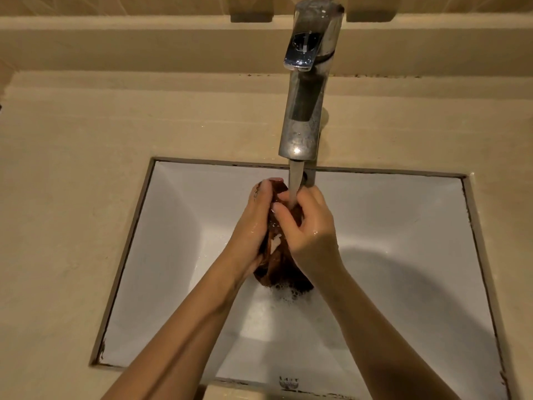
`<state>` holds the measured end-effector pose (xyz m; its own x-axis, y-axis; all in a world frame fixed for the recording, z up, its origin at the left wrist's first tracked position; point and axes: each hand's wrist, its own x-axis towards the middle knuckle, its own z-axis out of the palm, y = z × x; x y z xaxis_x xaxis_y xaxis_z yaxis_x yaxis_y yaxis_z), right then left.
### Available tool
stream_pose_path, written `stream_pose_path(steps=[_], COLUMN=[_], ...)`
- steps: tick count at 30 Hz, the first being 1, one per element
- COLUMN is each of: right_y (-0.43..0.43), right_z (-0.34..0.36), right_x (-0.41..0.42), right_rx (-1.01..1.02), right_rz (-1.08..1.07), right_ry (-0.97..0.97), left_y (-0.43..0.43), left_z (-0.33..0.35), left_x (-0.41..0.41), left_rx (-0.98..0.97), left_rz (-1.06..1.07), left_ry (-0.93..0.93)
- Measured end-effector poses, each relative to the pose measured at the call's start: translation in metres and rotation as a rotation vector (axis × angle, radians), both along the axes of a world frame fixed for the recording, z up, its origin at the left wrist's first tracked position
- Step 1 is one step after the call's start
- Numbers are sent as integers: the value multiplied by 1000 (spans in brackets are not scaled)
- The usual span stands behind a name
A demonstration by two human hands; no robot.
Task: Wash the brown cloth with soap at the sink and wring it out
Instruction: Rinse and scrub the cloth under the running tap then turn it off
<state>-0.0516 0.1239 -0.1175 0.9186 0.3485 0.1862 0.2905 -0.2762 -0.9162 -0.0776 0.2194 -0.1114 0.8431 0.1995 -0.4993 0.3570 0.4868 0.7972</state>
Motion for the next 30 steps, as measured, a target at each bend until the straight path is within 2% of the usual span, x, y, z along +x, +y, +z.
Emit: stream_pose_path(steps=[2, 4, 6, 7, 9, 10, 12, 14, 16, 19, 21, 24, 27, 30], right_y=[-2, -5, -7, -8, -14, -18, -24, -29, -28, -16, -6, 5, 7, 12], right_z=[-6, -7, -5, -1, 2, 2, 3, 7, 6, 4, 2, 4, -2, -6], right_x=[9, 20, 22, 21, 15, 12, 8, 7, 1, -9, -10, -5, 9, 16], right_rx=[-141, -147, 21, 97, 222, 208, 89, 27, -6, -37, 18, 89, -111, -277], right_rz=[-32, -131, -189, -152, 20, 99, 208, 191, 175, 20, -84, -235, -346, -316], right_ry=[-44, 55, 285, 447, 792, 869, 812, 718, 533, 247, 124, 239, 419, 433], left_y=[-3, -8, -13, -15, -16, -16, -11, -7, -6, -12, -19, -27, -30, -25], left_z=[4, 7, 11, 12, 10, 10, 8, 6, 1, -5, -5, -5, -8, -10], left_x=[-2, -3, -2, 0, 5, 7, 10, 12, 14, 19, 21, 21, 15, 12], left_rx=[43, -65, -232, -290, -368, -384, -334, -241, -89, 279, 351, 340, 491, 582], left_rz=[-24, 1, 62, 100, 157, 178, 222, 282, 336, 266, 251, 277, 227, 198], left_ry=[-22, -10, -3, 12, 49, 64, 88, 84, 52, 57, 94, 123, 127, 159])
